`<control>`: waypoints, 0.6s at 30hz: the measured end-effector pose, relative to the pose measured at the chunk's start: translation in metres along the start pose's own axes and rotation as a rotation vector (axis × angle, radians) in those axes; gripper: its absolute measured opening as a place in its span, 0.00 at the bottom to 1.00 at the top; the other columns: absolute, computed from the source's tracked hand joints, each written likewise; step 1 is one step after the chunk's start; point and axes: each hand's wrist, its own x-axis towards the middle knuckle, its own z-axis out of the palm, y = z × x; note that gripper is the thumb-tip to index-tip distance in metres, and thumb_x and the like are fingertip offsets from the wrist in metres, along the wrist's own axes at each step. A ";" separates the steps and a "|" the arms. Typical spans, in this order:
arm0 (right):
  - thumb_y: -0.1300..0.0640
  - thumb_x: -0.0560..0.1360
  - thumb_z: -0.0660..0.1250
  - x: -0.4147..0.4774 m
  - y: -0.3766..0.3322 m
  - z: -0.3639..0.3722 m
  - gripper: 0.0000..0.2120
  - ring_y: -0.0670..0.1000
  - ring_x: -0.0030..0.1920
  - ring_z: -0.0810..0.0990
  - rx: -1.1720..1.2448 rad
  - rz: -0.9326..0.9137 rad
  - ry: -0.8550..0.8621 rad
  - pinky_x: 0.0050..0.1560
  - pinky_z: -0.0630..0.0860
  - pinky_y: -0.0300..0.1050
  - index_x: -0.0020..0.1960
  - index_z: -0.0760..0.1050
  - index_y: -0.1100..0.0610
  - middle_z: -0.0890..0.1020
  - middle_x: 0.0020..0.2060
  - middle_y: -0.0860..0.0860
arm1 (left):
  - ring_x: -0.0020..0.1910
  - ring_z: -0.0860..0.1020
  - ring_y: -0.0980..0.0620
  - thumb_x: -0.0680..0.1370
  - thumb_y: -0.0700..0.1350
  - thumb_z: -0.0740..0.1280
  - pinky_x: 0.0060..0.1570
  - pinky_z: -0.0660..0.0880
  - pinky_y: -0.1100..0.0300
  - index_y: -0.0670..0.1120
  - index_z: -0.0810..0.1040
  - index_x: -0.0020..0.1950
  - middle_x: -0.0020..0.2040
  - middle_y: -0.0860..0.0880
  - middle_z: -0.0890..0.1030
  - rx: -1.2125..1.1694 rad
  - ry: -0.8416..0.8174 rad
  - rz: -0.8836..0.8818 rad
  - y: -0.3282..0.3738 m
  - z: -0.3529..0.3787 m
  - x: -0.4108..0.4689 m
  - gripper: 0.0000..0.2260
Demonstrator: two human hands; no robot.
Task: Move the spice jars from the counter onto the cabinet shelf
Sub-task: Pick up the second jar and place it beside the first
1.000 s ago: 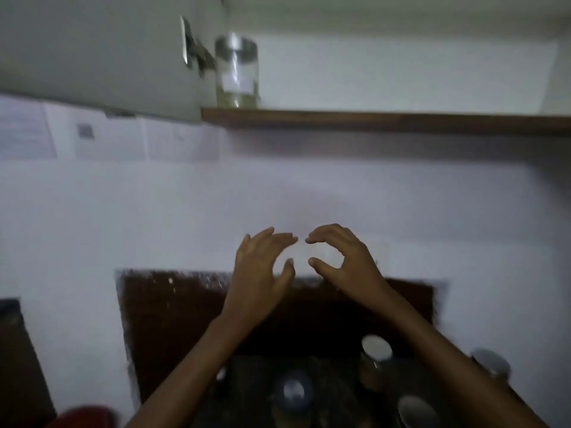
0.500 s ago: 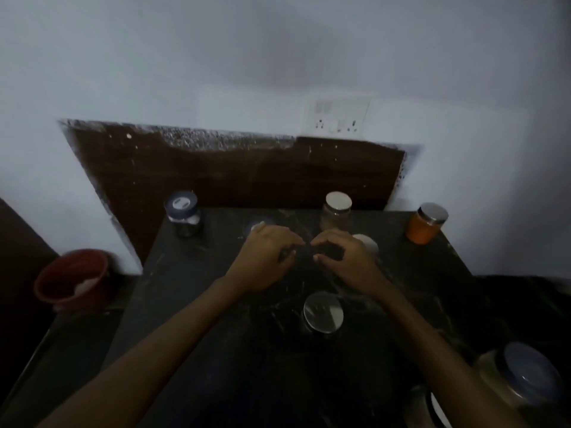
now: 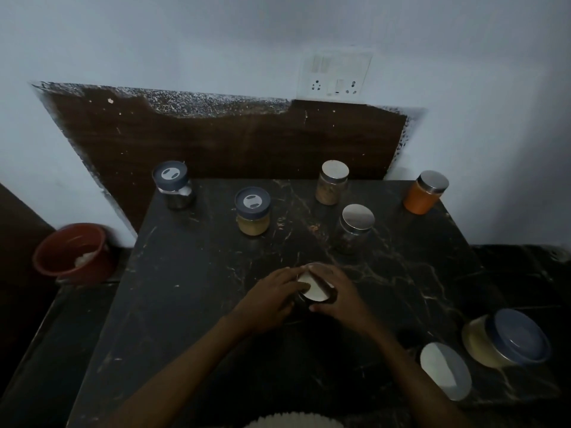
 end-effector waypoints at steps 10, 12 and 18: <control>0.53 0.66 0.76 0.009 -0.037 -0.033 0.27 0.44 0.61 0.73 0.295 0.088 -0.056 0.58 0.74 0.40 0.62 0.71 0.40 0.73 0.61 0.44 | 0.75 0.39 0.62 0.71 0.47 0.72 0.71 0.45 0.67 0.58 0.34 0.74 0.74 0.62 0.31 -0.084 0.081 0.019 0.005 -0.006 -0.016 0.50; 0.49 0.67 0.73 0.011 -0.046 -0.040 0.24 0.43 0.59 0.74 0.308 0.082 -0.100 0.56 0.75 0.40 0.60 0.72 0.38 0.74 0.60 0.44 | 0.75 0.39 0.61 0.69 0.50 0.74 0.73 0.48 0.62 0.57 0.32 0.73 0.74 0.60 0.30 -0.075 0.072 0.026 0.007 -0.013 -0.018 0.53; 0.42 0.68 0.65 0.013 -0.061 -0.045 0.14 0.36 0.51 0.79 0.358 0.105 -0.140 0.42 0.77 0.32 0.54 0.76 0.37 0.79 0.53 0.41 | 0.71 0.37 0.68 0.66 0.53 0.77 0.69 0.52 0.63 0.63 0.27 0.70 0.71 0.65 0.26 -0.261 -0.004 0.002 0.017 -0.029 -0.026 0.58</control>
